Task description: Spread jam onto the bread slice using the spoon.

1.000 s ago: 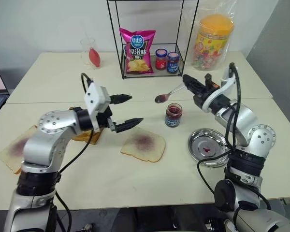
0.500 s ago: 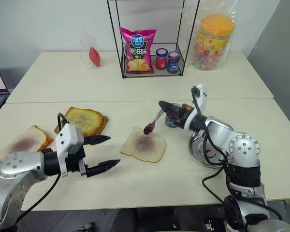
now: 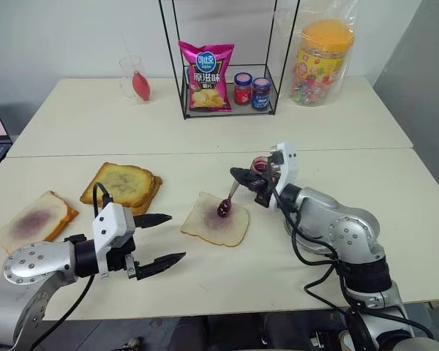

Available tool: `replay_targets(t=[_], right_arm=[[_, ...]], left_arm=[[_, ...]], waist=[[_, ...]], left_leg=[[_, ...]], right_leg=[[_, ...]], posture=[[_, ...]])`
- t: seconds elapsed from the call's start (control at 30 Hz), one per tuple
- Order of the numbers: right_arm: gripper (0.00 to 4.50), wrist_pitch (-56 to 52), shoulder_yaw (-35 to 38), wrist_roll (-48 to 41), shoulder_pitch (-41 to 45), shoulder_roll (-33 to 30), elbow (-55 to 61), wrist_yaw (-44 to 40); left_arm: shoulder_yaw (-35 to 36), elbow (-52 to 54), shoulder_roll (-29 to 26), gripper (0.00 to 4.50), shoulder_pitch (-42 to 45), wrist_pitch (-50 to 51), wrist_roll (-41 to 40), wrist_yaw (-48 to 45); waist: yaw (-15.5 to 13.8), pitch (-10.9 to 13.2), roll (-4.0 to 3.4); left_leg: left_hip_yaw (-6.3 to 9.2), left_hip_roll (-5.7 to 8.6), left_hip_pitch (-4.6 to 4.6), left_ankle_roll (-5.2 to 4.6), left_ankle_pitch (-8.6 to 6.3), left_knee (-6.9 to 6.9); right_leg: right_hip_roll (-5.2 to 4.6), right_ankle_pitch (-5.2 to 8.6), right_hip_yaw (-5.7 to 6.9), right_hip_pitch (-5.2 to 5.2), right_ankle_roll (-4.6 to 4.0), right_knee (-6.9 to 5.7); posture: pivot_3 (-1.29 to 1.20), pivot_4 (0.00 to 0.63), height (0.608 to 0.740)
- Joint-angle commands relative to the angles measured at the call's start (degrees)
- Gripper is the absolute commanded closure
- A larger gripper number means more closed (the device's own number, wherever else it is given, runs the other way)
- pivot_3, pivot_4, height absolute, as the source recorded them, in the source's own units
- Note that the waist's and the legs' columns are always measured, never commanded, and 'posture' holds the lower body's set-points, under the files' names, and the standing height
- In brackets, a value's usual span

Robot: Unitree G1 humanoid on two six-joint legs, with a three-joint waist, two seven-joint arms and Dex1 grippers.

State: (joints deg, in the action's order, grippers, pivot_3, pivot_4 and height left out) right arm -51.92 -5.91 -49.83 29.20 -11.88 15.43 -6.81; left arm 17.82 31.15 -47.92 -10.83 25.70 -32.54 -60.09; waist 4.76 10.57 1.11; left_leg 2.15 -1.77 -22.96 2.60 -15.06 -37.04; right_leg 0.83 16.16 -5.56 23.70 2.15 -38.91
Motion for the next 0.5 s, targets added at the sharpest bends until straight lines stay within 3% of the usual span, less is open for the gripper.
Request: replay_targets(t=[0.03,0.5], right_arm=[[4.47,1.0,-0.4,1.4,0.7,0.7,2.4,-2.9],[4.47,2.6,-2.3,7.7,3.0,1.5,2.5,-8.7]], left_arm=[[-0.1,0.1,0.0,0.00,0.6,-1.4,0.1,0.3],[-0.3,-2.0,-0.4,0.00,0.5,-3.6,0.8,-0.2]], waist=[[0.0,0.0,0.00],[0.0,0.0,0.00]], left_leg=[[0.01,0.00,0.00,0.00,0.00,0.00],[0.02,0.01,0.01,0.01,0.00,-0.02]], right_leg=[[0.00,0.00,0.01,0.00,0.00,0.00],[0.00,0.00,0.01,0.00,0.00,-0.04]], posture=[[0.00,0.150,0.740],[0.00,0.150,0.740]])
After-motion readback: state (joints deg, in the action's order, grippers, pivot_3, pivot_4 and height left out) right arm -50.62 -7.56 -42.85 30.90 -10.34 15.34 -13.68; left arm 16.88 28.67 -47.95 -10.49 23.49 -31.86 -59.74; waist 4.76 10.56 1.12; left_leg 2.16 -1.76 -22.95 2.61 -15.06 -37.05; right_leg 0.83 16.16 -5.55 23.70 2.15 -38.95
